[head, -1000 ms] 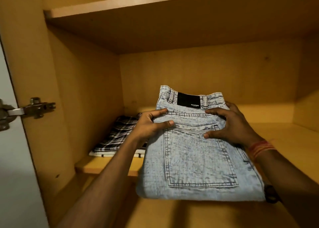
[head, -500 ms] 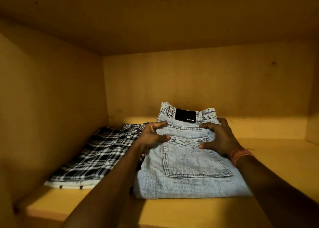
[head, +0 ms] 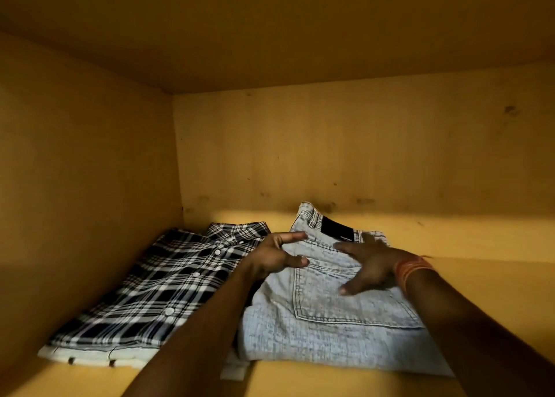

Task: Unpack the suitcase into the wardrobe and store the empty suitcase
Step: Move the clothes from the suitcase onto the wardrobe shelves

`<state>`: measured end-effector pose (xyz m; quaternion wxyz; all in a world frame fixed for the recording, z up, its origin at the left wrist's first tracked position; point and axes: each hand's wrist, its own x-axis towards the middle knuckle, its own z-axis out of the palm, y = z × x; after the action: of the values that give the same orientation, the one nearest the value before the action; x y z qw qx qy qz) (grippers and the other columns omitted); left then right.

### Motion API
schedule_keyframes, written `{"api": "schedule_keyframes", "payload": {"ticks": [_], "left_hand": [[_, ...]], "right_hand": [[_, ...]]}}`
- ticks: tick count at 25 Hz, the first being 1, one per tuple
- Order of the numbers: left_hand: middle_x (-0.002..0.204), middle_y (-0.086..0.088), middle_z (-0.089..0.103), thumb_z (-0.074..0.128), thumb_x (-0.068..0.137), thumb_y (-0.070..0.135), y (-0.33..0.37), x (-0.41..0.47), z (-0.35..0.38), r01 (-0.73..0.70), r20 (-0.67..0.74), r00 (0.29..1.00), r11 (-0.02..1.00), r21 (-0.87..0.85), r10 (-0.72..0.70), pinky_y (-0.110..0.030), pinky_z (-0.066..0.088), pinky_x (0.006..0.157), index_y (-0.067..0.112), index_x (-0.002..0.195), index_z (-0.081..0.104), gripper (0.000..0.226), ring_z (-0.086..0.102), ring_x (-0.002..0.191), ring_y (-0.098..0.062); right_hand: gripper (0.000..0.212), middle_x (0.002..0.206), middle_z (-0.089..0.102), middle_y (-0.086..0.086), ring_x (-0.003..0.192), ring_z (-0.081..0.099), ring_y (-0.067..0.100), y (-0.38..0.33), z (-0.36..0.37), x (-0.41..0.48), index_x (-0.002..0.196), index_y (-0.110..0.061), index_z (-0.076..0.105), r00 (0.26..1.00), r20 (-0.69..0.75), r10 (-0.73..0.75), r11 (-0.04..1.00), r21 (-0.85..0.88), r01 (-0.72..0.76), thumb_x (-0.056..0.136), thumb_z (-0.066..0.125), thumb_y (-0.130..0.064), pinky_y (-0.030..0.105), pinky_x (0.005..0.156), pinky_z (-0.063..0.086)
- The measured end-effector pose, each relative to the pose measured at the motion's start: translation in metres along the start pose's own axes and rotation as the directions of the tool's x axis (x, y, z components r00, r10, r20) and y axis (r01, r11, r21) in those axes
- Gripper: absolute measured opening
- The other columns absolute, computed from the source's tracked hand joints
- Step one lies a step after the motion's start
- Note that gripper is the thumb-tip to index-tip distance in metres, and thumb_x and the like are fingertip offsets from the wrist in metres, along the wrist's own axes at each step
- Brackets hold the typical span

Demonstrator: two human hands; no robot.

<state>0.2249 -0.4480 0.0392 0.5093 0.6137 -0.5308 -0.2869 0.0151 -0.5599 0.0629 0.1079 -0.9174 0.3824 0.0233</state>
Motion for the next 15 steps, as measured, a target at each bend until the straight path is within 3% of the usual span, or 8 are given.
{"api": "schedule_keyframes", "payload": {"ticks": [2,3,4,5,6,7,11,15], "left_hand": [[0.132,0.0,0.051,0.07,0.078,-0.009,-0.001,0.003,0.007,0.093,0.047,0.994,0.995,0.033,-0.095,-0.018,0.054,0.078,0.006,0.132,0.054,0.058,0.056,0.109,-0.015],[0.135,-0.006,0.052,0.071,0.081,-0.002,0.003,0.005,0.011,0.127,0.09,0.985,0.969,0.212,-0.149,-0.024,0.052,0.087,0.006,0.135,0.051,0.058,0.057,0.108,-0.017],[0.141,-0.009,0.048,0.07,0.085,0.011,0.008,0.01,0.012,0.096,0.134,0.97,0.821,0.563,-0.205,-0.029,0.046,0.097,0.01,0.139,0.046,0.059,0.053,0.115,-0.02],[0.148,-0.009,0.04,0.066,0.088,0.026,0.016,0.017,0.013,0.029,0.136,0.957,0.554,0.832,-0.255,-0.035,0.038,0.106,0.015,0.143,0.039,0.062,0.044,0.127,-0.024],[0.154,-0.008,0.028,0.06,0.091,0.036,0.03,0.019,0.017,-0.048,0.131,0.954,0.296,0.954,-0.27,-0.041,0.03,0.111,0.019,0.147,0.032,0.065,0.029,0.137,-0.03],[0.159,-0.008,0.014,0.054,0.093,0.04,0.04,0.022,0.022,-0.097,0.141,0.951,0.17,0.981,-0.274,-0.047,0.024,0.113,0.022,0.15,0.025,0.066,0.015,0.143,-0.035],[0.161,-0.006,-0.003,0.031,0.101,0.044,0.018,0.025,0.048,-0.181,0.236,0.932,0.21,0.961,-0.274,-0.05,0.005,0.118,0.025,0.152,0.012,0.058,-0.007,0.147,-0.033],[0.16,-0.001,-0.011,0.012,0.101,0.05,-0.015,0.019,0.053,-0.048,0.121,0.969,0.319,0.947,-0.213,-0.044,-0.008,0.117,0.026,0.153,0.005,0.058,-0.014,0.146,-0.026]], "right_hand": [[0.119,0.156,-0.026,0.003,0.144,-0.018,0.036,-0.004,0.008,0.003,0.143,-0.054,-0.01,0.989,0.15,-0.004,0.999,-0.045,0.011,0.057,0.068,-0.077,0.058,0.115,0.001],[0.118,0.155,-0.03,0.002,0.142,-0.022,0.037,-0.004,0.015,0.004,0.142,-0.055,-0.014,0.98,0.199,0.009,0.997,-0.074,0.006,0.057,0.064,-0.081,0.06,0.114,-0.002],[0.117,0.153,-0.032,0.002,0.141,-0.024,0.038,-0.002,0.02,0.005,0.141,-0.055,-0.016,0.973,0.231,0.023,0.996,-0.093,-0.001,0.058,0.06,-0.083,0.061,0.113,-0.003],[0.114,0.153,-0.034,0.003,0.141,-0.024,0.039,-0.002,0.022,0.005,0.141,-0.055,-0.016,0.968,0.25,0.031,0.993,-0.115,-0.002,0.059,0.057,-0.084,0.061,0.113,-0.003],[0.111,0.152,-0.034,0.003,0.142,-0.022,0.04,-0.003,0.021,0.006,0.141,-0.054,-0.017,0.962,0.268,0.048,0.989,-0.146,-0.008,0.062,0.055,-0.084,0.059,0.113,-0.001],[0.11,0.152,-0.034,0.005,0.143,-0.017,0.04,-0.006,0.018,0.006,0.142,-0.052,-0.018,0.955,0.289,0.071,0.983,-0.183,-0.017,0.064,0.052,-0.085,0.056,0.115,0.003],[0.111,0.158,-0.018,0.013,0.146,0.009,0.036,-0.021,0.008,0.007,0.146,-0.042,-0.017,0.94,0.317,0.123,0.958,-0.284,-0.03,0.067,0.049,-0.084,0.044,0.116,0.019],[0.112,0.158,-0.017,0.014,0.146,0.009,0.037,-0.023,0.007,0.012,0.145,-0.042,-0.022,0.94,0.313,0.133,0.953,-0.301,-0.035,0.068,0.048,-0.084,0.044,0.116,0.02]]}}
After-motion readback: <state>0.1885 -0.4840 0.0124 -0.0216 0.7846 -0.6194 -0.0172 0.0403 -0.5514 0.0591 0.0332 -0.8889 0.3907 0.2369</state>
